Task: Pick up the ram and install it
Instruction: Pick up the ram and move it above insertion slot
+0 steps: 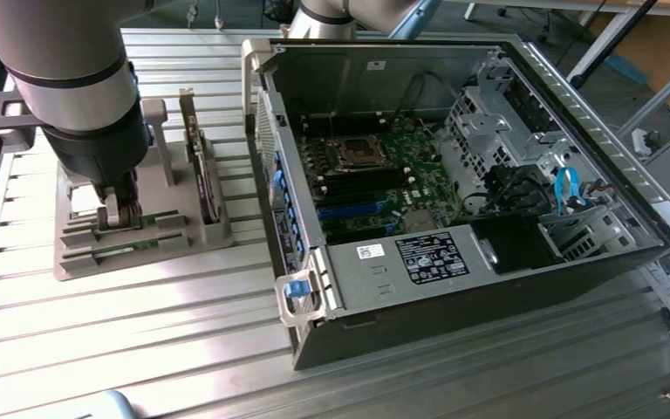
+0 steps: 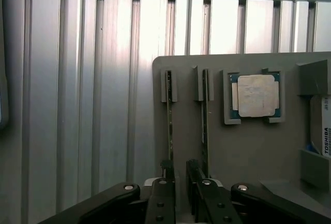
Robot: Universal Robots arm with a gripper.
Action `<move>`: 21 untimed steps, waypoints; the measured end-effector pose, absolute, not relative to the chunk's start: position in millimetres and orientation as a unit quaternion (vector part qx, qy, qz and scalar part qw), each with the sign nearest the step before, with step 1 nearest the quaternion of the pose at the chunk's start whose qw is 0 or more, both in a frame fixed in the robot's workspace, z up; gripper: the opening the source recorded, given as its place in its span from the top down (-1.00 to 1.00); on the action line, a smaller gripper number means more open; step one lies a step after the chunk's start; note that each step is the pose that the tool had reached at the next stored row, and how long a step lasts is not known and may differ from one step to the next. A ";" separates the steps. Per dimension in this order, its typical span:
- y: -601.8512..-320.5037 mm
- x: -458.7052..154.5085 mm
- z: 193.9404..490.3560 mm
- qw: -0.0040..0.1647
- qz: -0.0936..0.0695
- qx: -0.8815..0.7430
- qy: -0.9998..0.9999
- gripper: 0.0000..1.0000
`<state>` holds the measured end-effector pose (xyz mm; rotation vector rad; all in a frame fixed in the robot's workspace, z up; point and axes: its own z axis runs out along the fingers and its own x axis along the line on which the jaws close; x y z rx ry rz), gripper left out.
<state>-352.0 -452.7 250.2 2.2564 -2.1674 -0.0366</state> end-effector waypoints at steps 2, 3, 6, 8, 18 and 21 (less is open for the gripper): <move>-453.0 -352.0 248.2 0.006 -0.012 0.721 -0.693 0.52; -453.1 -352.0 247.2 0.006 -0.012 0.721 -0.693 0.52; -453.2 -352.0 246.3 0.006 -0.012 0.721 -0.693 0.52; -453.3 -352.0 246.3 0.006 -0.012 0.721 -0.693 0.52; -455.9 -352.0 245.6 0.006 -0.012 0.721 -0.693 0.52; -456.0 -352.0 243.2 0.006 -0.012 0.721 -0.693 0.52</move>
